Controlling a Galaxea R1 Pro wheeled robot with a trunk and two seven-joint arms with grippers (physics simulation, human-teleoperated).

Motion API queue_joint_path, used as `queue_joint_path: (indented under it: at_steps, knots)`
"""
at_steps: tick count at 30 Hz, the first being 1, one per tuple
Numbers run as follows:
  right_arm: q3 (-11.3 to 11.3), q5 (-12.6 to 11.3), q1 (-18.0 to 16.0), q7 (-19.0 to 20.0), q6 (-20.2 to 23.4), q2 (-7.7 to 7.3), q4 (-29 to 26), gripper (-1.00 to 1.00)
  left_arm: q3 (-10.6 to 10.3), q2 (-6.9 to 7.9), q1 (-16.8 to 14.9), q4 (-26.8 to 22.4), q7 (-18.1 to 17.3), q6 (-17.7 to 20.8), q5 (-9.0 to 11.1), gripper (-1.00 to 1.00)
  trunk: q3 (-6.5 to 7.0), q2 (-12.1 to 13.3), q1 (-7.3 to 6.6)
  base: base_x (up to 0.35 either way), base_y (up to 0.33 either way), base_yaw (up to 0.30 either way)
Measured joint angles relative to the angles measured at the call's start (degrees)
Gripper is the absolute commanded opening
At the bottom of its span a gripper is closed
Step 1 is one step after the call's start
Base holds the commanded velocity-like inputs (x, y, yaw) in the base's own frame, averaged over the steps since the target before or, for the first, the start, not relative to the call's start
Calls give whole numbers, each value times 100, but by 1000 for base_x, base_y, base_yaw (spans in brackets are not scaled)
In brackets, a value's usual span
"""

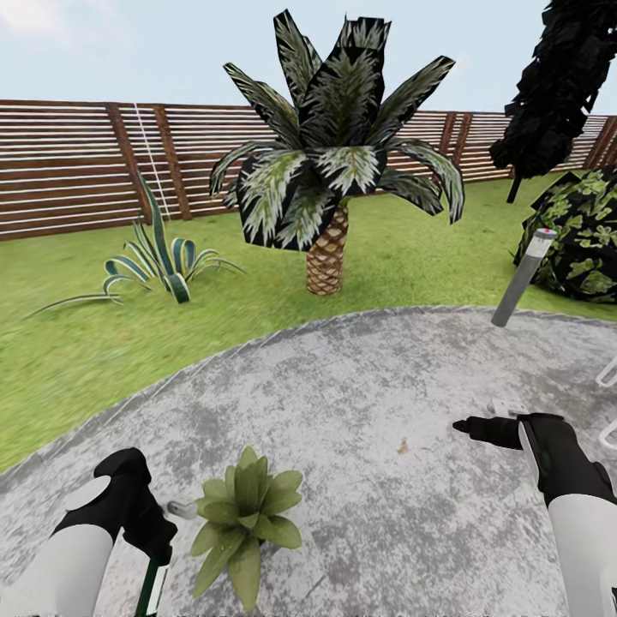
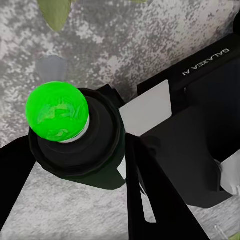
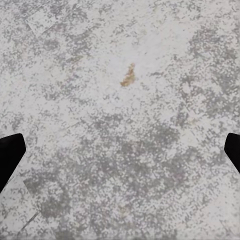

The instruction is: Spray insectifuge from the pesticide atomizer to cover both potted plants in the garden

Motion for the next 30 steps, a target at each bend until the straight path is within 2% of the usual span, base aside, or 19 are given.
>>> queue_joint_path:
  at_steps: [13, 17, 26, 30]
  knots:
    - [-1, 2, 0, 0, 0, -3, 0, 100, -25, -7, -27, 39, 0, -12, -14, -100, -108, 0, 0, 0, 0, 0]
    - [-1, 2, 0, -1, 0, -4, 0, 100, -27, -7, -21, 103, 0, -30, -141, -100, -113, 0, 0, 0, 0, 0]
    - [-1, 2, 0, -4, 0, -3, 1, 100, -31, 9, -12, 258, 0, -60, -244, -100, -114, 0, 0, 0, 0, -3]
    - [2, 1, 2, -6, -1, -1, 0, 100, -27, 9, -20, 233, -1, -53, -278, -100, -114, 0, 0, 0, 129, -220]
